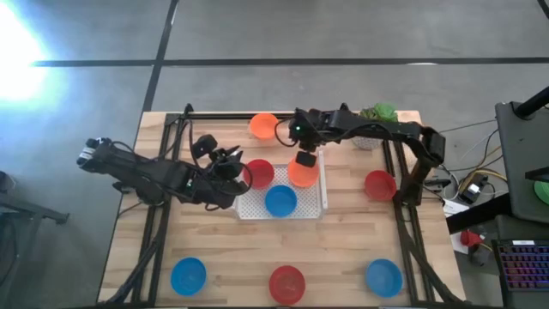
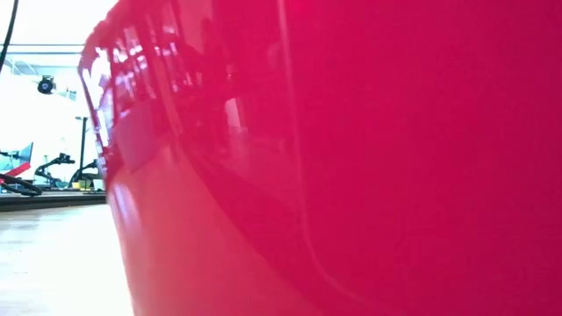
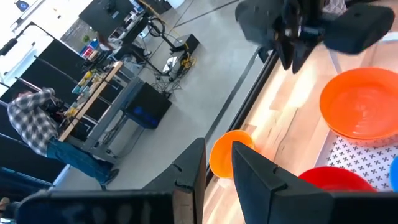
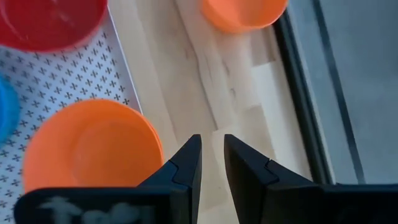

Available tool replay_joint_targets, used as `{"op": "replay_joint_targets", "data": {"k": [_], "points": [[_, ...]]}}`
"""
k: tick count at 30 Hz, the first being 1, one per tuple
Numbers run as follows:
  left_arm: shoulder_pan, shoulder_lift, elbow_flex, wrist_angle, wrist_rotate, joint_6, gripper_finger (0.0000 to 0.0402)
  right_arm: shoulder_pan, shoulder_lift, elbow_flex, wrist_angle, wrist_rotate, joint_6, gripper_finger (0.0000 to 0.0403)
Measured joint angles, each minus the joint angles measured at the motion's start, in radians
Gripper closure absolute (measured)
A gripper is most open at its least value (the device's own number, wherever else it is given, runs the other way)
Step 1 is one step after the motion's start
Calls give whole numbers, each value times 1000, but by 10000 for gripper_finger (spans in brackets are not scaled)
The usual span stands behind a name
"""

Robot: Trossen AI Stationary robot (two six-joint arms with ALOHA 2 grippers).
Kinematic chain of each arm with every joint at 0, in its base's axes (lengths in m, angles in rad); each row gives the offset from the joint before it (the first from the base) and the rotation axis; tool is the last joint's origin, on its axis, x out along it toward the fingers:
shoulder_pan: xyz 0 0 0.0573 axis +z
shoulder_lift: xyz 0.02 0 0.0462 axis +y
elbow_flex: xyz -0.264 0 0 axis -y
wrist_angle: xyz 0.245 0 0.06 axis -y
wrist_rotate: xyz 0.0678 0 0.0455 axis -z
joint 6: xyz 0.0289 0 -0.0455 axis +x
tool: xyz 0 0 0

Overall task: Pick & Place Mini bowls
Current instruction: Stack the bottom orange bowl on top of the orange bowl on the shelf

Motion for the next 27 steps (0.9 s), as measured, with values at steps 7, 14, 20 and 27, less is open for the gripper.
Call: {"op": "replay_joint_targets", "data": {"k": [7,14,20,27], "points": [[-3,-51,0,-119,70,-132,323,42,-114,-2,0,1,2,337],[-3,-110,0,-298,239,-298,323,114,-218,-5,2,1,-21,337],[-3,-123,0,-355,410,-341,323,154,-270,-8,11,-2,-25,337],[-3,-120,0,-353,419,-338,323,118,-210,-54,27,0,21,337]]}}
